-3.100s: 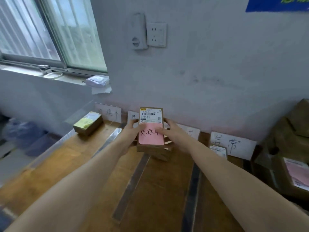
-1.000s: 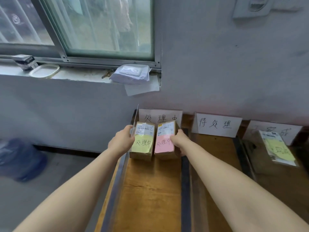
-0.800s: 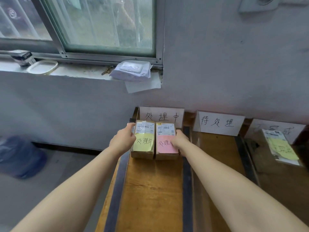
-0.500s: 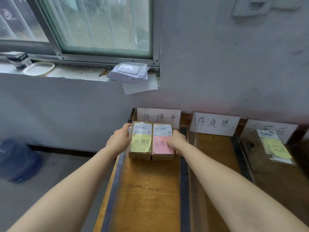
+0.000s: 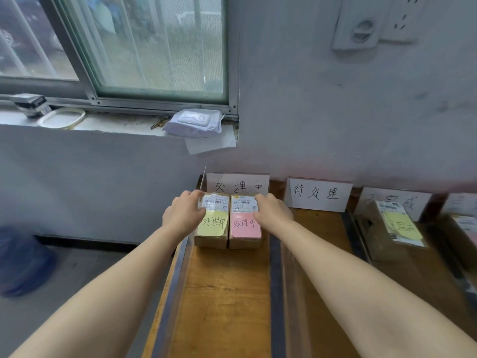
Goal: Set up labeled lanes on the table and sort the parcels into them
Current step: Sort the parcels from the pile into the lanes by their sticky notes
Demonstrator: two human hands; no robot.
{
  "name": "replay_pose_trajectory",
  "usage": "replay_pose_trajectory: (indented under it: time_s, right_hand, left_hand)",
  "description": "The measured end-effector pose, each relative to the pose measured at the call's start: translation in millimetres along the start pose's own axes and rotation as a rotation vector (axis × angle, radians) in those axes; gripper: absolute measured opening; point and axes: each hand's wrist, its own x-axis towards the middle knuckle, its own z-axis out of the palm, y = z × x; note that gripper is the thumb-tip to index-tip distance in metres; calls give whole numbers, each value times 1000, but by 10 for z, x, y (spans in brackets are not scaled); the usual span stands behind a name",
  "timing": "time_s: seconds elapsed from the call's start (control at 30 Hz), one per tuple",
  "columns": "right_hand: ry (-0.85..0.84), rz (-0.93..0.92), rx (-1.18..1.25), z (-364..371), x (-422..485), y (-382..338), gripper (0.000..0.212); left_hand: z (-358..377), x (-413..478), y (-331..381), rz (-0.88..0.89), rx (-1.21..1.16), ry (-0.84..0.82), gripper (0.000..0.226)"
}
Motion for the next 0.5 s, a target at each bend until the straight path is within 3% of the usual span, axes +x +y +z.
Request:
replay_pose_trajectory:
  time_s: [0.3,0.5]
  right_hand:
    - [168,-122,-223,-605,-469,158,40]
    - [244,-122,-225,-1005,-1036,740,40]
  left_hand:
    - [-247,-218,424,115,82,32,37]
    - [-185,-558,1186,296,143,73,34]
